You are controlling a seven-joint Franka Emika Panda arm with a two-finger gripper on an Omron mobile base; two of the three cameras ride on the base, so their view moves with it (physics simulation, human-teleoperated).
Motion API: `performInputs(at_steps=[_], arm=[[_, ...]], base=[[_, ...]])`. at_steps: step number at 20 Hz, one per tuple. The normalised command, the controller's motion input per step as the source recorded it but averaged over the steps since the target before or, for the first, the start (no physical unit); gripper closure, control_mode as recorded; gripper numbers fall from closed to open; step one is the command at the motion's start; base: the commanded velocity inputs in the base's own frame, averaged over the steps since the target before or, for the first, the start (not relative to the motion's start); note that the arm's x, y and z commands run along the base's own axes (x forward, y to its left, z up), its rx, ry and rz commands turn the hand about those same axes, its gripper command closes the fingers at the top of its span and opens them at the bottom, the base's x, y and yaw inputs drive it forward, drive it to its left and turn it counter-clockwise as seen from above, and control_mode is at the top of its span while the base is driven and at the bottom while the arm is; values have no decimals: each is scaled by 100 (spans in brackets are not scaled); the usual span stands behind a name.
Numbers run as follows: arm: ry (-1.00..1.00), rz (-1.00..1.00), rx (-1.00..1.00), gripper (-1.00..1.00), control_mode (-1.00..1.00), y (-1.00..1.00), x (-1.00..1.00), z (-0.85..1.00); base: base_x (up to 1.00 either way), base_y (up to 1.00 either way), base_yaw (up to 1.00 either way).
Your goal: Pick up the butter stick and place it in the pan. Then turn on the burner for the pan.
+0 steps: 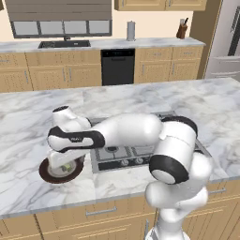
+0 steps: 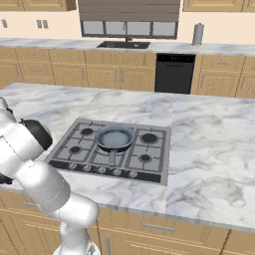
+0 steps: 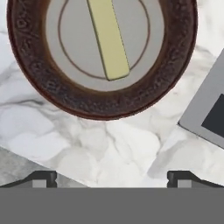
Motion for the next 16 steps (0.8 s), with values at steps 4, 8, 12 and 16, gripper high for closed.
performInputs(at_steps=[4,8,12,16], arm=[[10,0,-12,-100,-100,27,36,-27],[11,0,-9,-100,-100,28,41,-15],[9,0,-10,-100,-100,30,40,-18],[5,0,-9,-100,-100,27,38,-16]], base=[[0,0,0],[0,0,0],[0,0,0],[0,0,0]])
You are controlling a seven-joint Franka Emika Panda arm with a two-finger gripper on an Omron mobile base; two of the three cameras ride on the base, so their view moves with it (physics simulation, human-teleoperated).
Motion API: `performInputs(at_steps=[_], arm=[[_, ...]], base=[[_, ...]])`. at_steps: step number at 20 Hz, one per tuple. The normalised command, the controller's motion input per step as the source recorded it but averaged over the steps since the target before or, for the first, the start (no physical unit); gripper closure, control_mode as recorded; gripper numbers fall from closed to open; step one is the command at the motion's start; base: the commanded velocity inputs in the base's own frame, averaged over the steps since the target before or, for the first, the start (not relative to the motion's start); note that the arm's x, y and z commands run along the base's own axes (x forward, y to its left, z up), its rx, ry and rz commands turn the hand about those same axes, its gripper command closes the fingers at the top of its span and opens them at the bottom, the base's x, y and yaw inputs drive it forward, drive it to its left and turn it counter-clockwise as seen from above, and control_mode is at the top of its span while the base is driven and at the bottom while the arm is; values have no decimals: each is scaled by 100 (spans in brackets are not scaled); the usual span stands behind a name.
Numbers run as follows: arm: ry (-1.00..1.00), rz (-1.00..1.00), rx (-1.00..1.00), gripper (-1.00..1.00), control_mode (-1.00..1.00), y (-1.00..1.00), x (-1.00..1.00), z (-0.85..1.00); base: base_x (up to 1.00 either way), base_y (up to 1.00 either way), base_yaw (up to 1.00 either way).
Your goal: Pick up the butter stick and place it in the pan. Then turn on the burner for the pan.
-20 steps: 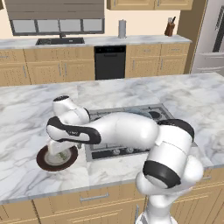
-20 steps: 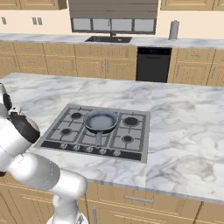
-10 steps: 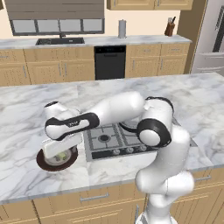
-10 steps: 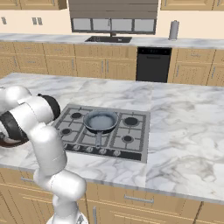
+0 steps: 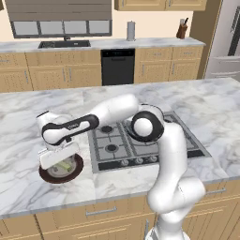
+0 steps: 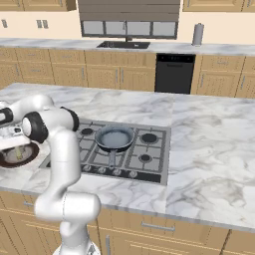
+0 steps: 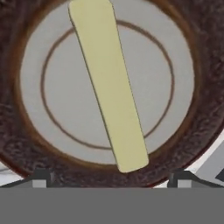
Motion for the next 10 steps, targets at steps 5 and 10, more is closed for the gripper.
performInputs(at_steps=[5,10], arm=[[2,0,-2,-100,-100,12,15,-25],[-3,0,4,-100,-100,-18,2,-45]], base=[[0,0,0],[0,0,0]])
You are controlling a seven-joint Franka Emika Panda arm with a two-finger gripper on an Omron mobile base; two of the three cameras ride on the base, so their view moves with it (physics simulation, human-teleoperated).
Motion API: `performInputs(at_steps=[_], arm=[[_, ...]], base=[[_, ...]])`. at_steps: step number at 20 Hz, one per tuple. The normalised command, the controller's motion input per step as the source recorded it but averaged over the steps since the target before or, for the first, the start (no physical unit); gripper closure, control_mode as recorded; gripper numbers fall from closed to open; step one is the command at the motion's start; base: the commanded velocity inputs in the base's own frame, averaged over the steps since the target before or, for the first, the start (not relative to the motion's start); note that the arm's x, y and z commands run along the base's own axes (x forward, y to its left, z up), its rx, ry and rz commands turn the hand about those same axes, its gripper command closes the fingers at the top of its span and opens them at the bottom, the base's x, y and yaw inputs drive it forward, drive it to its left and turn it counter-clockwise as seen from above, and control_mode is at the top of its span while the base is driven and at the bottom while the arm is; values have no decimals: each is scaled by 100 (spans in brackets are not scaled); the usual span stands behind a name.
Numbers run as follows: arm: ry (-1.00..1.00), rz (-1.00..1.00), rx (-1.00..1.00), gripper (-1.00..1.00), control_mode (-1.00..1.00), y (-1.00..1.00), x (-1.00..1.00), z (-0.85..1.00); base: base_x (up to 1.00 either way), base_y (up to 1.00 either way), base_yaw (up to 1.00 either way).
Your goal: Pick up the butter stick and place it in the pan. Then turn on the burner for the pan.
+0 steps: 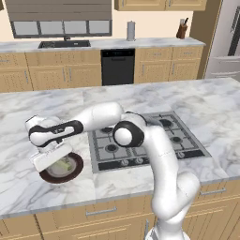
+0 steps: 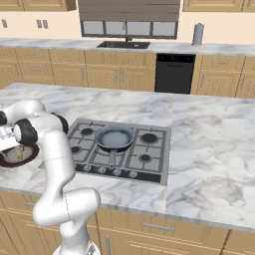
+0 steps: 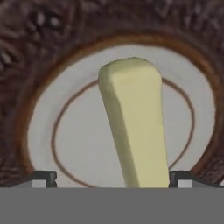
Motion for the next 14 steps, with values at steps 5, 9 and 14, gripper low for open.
performInputs(at_steps=[5,9,14], arm=[[-7,2,8,-100,-100,-33,0,-39],[-4,1,9,100,-100,-4,-5,-31],[0,0,7,100,-100,-2,-1,-14]], base=[[0,0,0],[0,0,0],[0,0,0]])
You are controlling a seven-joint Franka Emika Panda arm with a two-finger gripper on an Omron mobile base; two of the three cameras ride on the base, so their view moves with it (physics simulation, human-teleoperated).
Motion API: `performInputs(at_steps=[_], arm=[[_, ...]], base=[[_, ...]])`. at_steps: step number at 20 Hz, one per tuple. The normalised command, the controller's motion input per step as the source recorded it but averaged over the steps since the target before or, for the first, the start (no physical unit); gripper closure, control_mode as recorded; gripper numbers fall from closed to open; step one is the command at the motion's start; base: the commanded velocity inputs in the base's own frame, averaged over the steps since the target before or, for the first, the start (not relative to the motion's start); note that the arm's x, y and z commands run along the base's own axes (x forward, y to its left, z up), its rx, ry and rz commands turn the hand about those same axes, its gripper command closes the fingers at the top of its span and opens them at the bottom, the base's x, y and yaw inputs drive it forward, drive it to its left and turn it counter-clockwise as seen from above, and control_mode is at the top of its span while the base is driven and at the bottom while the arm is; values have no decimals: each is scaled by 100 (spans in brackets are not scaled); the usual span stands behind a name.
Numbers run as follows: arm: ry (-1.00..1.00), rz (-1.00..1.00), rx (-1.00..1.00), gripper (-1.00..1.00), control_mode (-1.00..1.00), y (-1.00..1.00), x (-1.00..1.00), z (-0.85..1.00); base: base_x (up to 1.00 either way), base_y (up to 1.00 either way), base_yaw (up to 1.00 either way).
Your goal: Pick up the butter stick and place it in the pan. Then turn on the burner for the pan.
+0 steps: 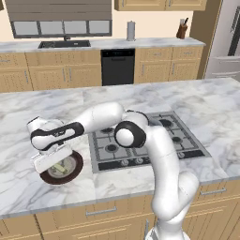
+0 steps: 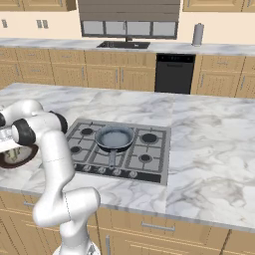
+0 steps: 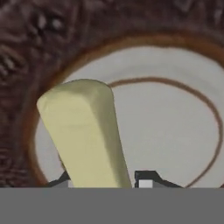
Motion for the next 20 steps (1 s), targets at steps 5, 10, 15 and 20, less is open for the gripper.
performInputs(at_steps=[5,10,15,20], arm=[[-5,0,6,100,-100,-17,-6,5],[-17,0,1,100,-100,-20,-26,58],[-15,-4,3,100,-100,-33,-23,78],[-6,-8,8,100,-100,-62,0,57]], base=[[0,0,0],[0,0,0],[0,0,0],[0,0,0]])
